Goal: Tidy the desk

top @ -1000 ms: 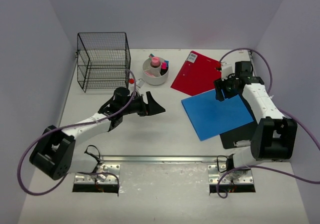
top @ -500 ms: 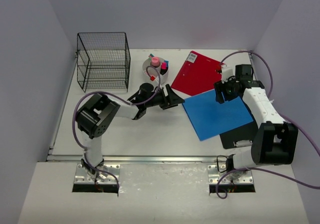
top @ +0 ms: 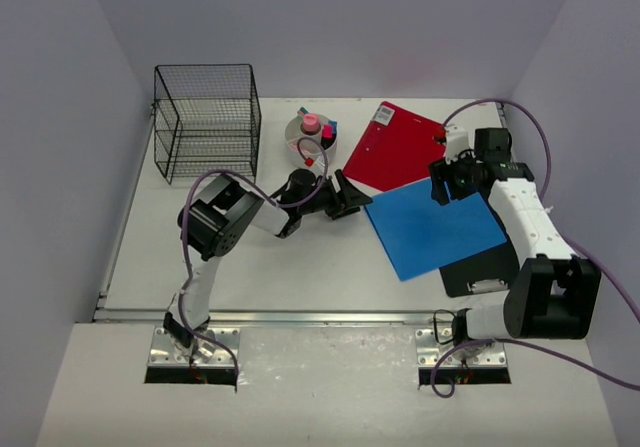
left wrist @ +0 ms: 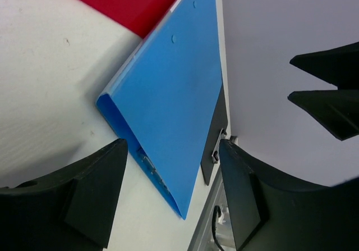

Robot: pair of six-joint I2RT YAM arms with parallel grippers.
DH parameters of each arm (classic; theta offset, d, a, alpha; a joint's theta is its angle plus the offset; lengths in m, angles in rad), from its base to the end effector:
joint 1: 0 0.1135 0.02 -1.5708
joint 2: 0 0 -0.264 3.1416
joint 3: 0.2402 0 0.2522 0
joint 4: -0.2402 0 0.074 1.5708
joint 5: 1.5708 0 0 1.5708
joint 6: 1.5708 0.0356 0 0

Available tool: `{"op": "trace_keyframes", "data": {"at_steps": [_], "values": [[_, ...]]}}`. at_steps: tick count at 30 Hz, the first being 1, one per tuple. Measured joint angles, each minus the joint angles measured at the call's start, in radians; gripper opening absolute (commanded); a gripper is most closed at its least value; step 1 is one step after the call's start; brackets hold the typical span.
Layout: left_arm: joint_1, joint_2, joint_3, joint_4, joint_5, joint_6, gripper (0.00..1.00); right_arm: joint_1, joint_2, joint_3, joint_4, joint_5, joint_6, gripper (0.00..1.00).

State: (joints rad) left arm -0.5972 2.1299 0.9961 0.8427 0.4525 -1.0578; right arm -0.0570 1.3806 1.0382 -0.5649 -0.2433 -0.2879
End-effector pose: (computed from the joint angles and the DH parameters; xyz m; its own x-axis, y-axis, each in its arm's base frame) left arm 0.3382 -0.2488 0.1103 -0.8589 -0.3635 -0.3608 0.2114 0.3900 -0.8962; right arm 0.2878 -0.0078 0.2615 -0.7278 -0.2345 -0.6444 -0.3123 0.9499 0.0071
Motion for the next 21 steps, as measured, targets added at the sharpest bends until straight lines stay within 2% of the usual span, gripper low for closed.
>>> {"op": "trace_keyframes", "data": {"at_steps": [12,21], "values": [[-0.038,0.133,0.098,0.036,-0.008,-0.074,0.58,0.0,-0.047,0.0,-0.006,-0.007,-0.002,0.65],[-0.047,0.175,0.137,0.062,-0.007,-0.122,0.42,0.0,-0.051,0.0,-0.013,-0.022,-0.005,0.65]]}}
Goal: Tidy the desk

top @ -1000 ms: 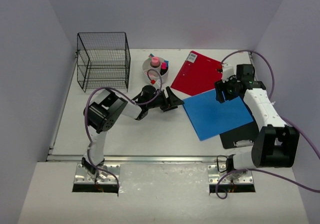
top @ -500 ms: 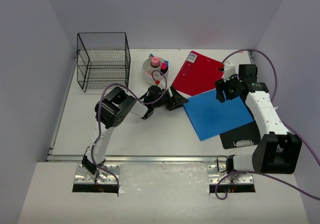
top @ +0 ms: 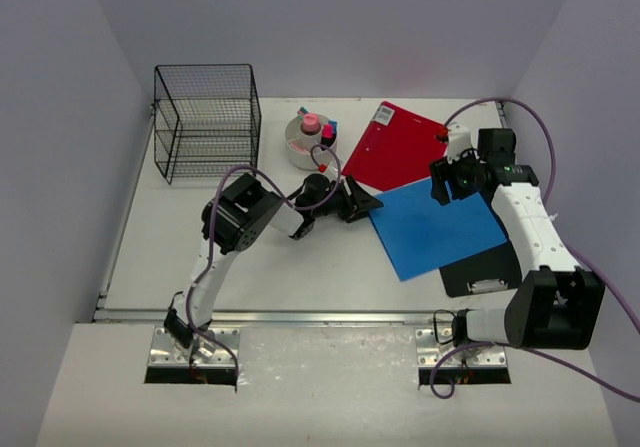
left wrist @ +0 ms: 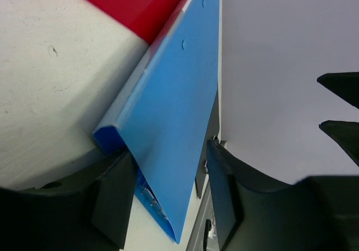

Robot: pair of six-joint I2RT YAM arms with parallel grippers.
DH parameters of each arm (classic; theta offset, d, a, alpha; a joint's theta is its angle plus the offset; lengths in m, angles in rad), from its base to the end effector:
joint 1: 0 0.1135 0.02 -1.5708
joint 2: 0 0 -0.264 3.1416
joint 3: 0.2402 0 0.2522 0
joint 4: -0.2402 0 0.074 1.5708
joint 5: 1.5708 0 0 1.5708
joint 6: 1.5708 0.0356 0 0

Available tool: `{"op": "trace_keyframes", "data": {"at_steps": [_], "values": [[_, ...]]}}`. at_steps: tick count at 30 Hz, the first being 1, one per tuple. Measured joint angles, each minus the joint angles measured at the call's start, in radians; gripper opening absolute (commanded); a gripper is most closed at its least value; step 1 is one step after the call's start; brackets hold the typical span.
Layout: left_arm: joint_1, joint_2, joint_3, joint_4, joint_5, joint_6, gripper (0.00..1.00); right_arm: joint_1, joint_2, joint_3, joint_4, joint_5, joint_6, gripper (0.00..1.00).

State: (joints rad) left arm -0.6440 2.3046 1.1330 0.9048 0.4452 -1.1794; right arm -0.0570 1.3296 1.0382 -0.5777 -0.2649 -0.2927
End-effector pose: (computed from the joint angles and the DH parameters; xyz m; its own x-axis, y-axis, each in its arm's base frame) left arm 0.3504 -0.2822 0.0792 -0.8884 -0.3762 -0.2630 0.1386 0.3265 -0.9350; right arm 0.2788 -0.0066 0.2742 -0.6973 -0.2391 -0.6758 -0.3289 0.9443 0.0052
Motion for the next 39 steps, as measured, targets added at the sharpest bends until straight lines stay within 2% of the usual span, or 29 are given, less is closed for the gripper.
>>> {"op": "trace_keyframes", "data": {"at_steps": [5,8,12,15,23,30,39], "values": [[-0.006,0.024,0.027,0.008,0.002,-0.008,0.19,0.0,-0.003,0.0,0.0,-0.006,0.0,0.66],[-0.006,0.026,0.031,0.009,0.007,0.008,0.0,0.0,-0.004,0.0,0.0,-0.008,-0.001,0.71],[0.005,0.005,0.019,-0.021,0.031,0.079,0.0,0.0,-0.005,0.005,-0.008,-0.017,-0.013,0.78],[0.022,-0.091,-0.033,-0.101,0.045,0.207,0.0,0.0,-0.006,0.021,-0.018,-0.037,-0.025,0.83],[0.057,-0.441,-0.103,-0.33,0.061,0.709,0.0,0.0,-0.006,0.106,-0.074,-0.171,-0.122,0.98],[0.056,-0.682,-0.21,-0.489,0.069,1.184,0.0,0.0,-0.006,0.145,-0.135,-0.361,-0.324,0.99],[0.047,-0.807,-0.271,-0.625,0.073,1.542,0.0,0.042,-0.006,0.15,-0.201,-0.513,-0.629,0.99]]}}
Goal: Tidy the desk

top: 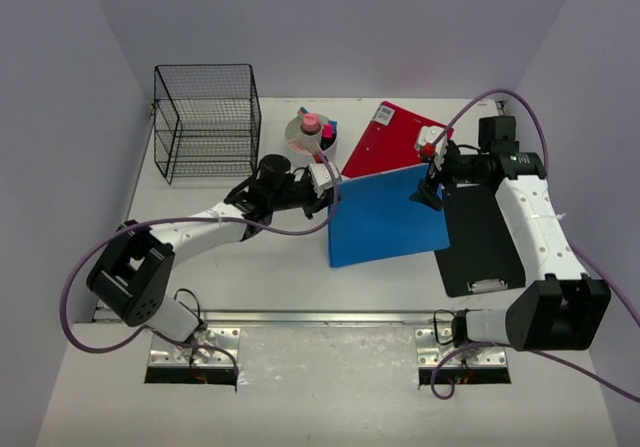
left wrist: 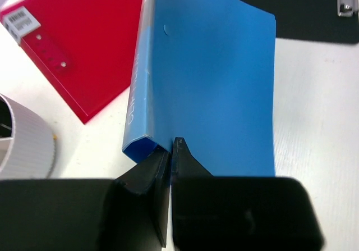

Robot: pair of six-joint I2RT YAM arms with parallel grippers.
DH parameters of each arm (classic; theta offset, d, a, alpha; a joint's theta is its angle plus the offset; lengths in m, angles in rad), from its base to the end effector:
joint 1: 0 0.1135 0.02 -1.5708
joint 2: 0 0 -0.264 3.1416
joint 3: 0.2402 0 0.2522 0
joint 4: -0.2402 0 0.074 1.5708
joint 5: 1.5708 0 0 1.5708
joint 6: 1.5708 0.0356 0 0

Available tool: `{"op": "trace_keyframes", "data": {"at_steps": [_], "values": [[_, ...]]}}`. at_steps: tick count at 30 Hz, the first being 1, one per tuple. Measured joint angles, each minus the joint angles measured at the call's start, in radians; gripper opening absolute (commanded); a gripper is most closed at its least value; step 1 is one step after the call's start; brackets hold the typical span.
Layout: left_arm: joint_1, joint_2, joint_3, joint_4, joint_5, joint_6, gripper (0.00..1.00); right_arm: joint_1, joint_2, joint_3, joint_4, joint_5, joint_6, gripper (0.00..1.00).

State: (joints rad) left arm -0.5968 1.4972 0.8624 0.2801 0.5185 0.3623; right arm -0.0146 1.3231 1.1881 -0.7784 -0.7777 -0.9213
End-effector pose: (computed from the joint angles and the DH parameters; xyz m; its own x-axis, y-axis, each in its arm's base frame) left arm 0.2645 -0.2011 0.2434 0.0406 0.3446 -0.9379 0.9177 0.3584 0.1714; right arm 0.2671 0.0211 0.3173 -0.1456 -0.5654 -0.8119 -0.8833 0.4439 -0.1507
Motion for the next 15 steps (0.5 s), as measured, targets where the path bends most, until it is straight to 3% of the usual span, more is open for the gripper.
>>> {"op": "trace_keyframes", "data": {"at_steps": [5,10,12,15], "values": [[-0.022,-0.085,-0.017,-0.043,0.008,0.144,0.0,0.101,0.005,0.0,-0.03,0.002,-0.133,0.99],[-0.06,-0.179,-0.018,-0.078,0.016,0.283,0.0,0.141,0.032,0.0,-0.006,0.019,-0.16,0.99],[-0.078,-0.217,-0.019,-0.094,0.015,0.331,0.0,0.143,0.043,0.0,0.002,0.025,-0.16,0.88],[-0.099,-0.27,-0.02,-0.117,-0.004,0.393,0.0,0.149,0.048,0.0,-0.003,0.03,-0.162,0.62]]}}
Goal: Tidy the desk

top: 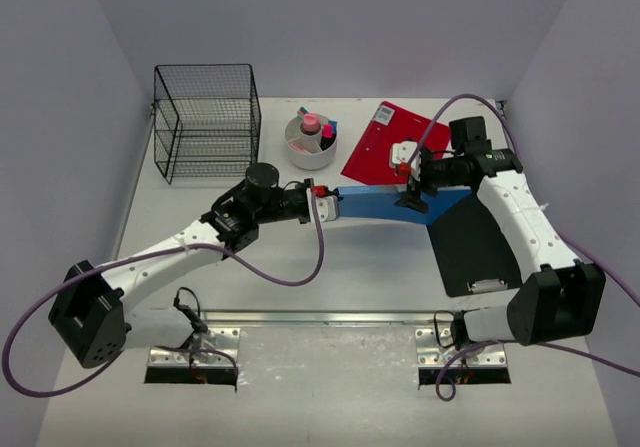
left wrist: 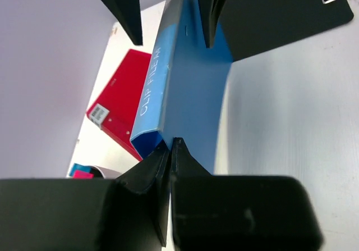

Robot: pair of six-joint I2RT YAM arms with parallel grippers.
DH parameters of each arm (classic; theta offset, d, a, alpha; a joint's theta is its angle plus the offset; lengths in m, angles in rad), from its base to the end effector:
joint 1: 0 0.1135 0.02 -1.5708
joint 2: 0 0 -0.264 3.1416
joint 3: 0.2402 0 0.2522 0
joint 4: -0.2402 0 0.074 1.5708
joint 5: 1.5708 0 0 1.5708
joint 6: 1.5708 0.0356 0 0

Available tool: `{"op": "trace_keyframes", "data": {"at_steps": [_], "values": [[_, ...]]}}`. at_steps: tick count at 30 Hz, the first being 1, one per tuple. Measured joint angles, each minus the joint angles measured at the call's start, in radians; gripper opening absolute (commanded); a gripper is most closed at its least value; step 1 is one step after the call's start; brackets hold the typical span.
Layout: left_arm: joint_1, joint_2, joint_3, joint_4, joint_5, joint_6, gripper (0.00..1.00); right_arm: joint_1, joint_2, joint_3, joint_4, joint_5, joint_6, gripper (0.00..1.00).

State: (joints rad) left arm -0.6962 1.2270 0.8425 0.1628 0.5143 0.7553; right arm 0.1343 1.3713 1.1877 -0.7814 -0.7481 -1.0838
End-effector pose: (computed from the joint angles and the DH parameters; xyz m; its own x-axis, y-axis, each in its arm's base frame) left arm 0.2059 -0.1949 0.3027 0.5123 0.3496 -0.7844 0.7902 0.1656 0.5900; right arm 0.2707 0.0610 0.3042 0.0447 -0.6476 -0.7607 -0.9455 0.2184 -0.2415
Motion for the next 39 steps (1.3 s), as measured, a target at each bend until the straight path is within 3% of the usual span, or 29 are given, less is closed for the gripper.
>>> {"op": "trace_keyframes", "data": {"at_steps": [3,5,6,13,17,20,25,31,39], "values": [[-0.01,-0.053,-0.005,-0.018,-0.033,0.036,0.03,0.011,-0.035,-0.034,-0.01,0.004,-0.016,0.35],[-0.01,-0.086,-0.005,-0.036,-0.054,0.036,0.11,0.02,-0.097,-0.107,0.003,0.007,-0.038,0.05],[-0.011,-0.102,-0.005,-0.046,-0.063,0.035,0.12,0.024,-0.134,-0.15,0.007,0.007,-0.052,0.0],[-0.024,-0.234,-0.016,-0.177,-0.068,-0.039,0.49,0.033,-0.418,-0.403,0.078,0.008,-0.033,0.0],[-0.023,-0.322,-0.02,-0.245,-0.059,-0.119,0.85,0.036,-0.551,-0.493,0.087,0.001,-0.007,0.0],[-0.023,-0.382,-0.02,-0.313,-0.052,-0.215,0.98,0.039,-0.633,-0.534,0.097,-0.011,0.023,0.0],[-0.023,-0.422,-0.013,-0.437,-0.05,-0.449,1.0,0.039,-0.784,-0.652,0.162,0.001,0.067,0.0],[-0.013,-0.377,-0.026,-0.51,-0.013,-0.789,0.97,0.039,-0.823,-0.752,0.24,0.056,0.116,0.0],[0.114,-0.295,-0.06,-0.503,0.112,-1.036,0.91,0.039,-0.85,-0.769,0.242,0.059,0.064,0.0]]}}
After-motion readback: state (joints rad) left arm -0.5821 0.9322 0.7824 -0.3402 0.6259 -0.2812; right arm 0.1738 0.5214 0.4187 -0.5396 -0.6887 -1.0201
